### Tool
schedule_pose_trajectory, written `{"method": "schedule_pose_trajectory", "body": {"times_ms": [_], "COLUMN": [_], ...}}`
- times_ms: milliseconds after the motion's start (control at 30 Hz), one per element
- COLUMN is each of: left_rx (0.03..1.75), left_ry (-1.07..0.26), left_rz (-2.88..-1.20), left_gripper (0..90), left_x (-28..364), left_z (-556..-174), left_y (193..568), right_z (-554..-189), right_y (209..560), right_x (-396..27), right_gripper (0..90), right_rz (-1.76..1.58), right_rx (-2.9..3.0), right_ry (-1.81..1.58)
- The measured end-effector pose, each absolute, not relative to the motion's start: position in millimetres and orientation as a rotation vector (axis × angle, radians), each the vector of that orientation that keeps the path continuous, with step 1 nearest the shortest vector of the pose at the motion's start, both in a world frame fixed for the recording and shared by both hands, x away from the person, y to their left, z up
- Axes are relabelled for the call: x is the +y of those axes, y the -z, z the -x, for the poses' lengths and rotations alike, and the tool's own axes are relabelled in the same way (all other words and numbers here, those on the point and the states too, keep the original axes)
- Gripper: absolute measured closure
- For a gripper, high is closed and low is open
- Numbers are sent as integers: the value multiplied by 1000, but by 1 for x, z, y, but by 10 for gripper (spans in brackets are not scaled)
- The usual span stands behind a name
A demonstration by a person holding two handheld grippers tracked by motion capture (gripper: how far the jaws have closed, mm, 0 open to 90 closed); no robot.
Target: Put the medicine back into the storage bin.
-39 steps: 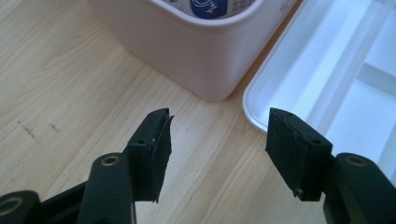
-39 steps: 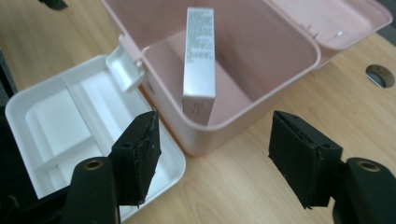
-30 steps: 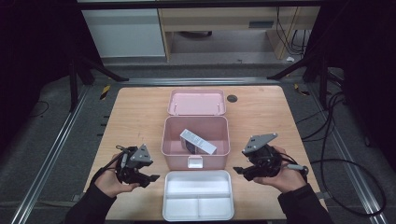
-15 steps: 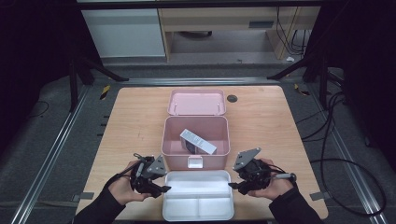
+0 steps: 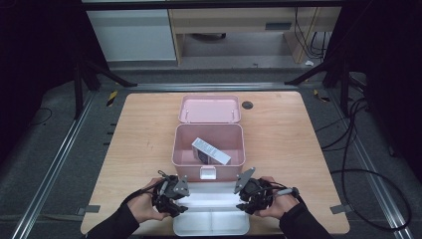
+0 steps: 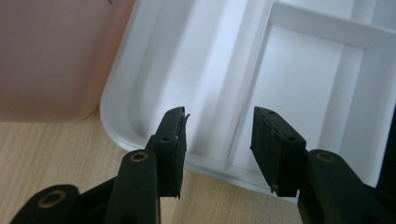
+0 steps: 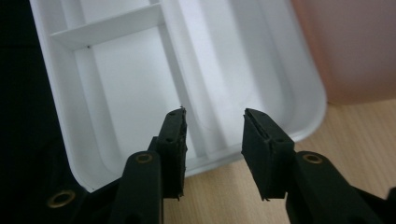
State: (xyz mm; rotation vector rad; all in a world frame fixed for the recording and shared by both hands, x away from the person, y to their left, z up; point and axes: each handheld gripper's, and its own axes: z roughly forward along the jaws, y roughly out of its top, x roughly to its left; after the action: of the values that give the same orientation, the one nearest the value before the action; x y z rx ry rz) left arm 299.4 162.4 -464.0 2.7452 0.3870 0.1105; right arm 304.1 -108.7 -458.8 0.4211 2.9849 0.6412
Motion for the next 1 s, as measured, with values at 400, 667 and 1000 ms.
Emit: {"method": "schedule_pose_trajectory", "body": {"times_ms": [400, 667, 1000], "left_rx": [338, 303, 264], "left_ry": [-98, -84, -74], "left_rz": [-2823, -2863, -2882], "left_gripper": [657, 751, 836], "left_x": [155, 152, 150], "left_z": [-297, -297, -298], "left_y": [474, 478, 480], "right_z": [-303, -304, -306], "right_y": [477, 483, 483], "right_x": [-90, -84, -83], "right_gripper": [748, 808, 843], "right_rz": [-277, -258, -258], "right_rx": [3043, 3060, 3064], "right_ry": [-427, -357, -352]}}
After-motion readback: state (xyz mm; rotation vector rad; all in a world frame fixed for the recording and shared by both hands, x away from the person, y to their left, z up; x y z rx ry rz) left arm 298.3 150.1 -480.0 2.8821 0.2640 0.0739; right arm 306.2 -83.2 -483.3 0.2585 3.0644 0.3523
